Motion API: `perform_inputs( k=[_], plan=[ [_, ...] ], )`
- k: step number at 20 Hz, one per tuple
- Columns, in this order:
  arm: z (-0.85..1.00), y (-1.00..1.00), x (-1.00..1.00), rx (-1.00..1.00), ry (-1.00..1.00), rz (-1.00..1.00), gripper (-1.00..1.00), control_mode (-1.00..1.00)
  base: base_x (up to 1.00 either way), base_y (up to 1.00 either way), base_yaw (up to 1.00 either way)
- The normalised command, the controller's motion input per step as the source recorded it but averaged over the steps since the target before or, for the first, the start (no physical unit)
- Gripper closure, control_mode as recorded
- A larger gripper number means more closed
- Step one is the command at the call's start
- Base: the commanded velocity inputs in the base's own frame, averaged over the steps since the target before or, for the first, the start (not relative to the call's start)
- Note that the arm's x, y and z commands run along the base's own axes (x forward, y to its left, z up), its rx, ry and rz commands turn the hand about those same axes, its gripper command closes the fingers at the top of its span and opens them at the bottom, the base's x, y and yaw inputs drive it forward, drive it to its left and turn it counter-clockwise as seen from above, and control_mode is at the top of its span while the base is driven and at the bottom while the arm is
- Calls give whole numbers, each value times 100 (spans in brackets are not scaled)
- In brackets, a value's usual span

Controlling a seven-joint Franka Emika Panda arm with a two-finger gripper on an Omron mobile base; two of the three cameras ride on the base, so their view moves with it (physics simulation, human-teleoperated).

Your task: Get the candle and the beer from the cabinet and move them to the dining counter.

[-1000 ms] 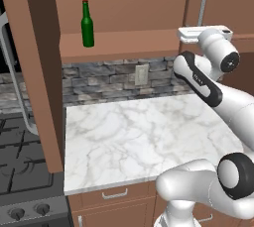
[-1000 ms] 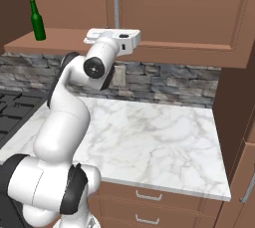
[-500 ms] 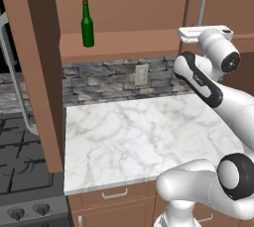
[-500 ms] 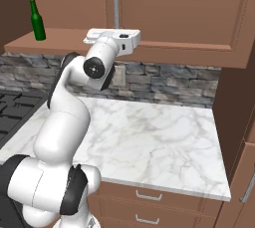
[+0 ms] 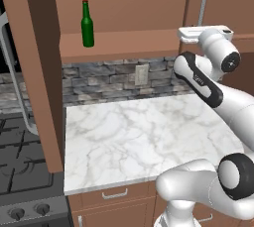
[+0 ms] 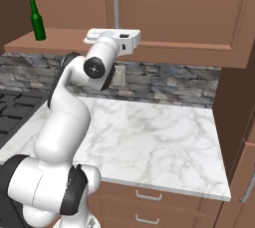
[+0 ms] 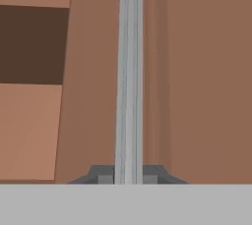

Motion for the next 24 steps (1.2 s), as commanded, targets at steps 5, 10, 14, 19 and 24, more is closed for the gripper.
perform_inputs(
  k=[5,10,14,19,24],
  plan=[
    [0,-6,-5,0,0,1,100,-100,0,0,0],
    [0,-20,-23,0,0,0,100,-100,0,0,0],
    [0,-35,-38,2,0,0,100,-100,0,0,0],
    [0,-36,-39,2,0,0,100,-100,0,0,0],
    [0,-35,-38,2,0,0,100,-100,0,0,0]
  ],
)
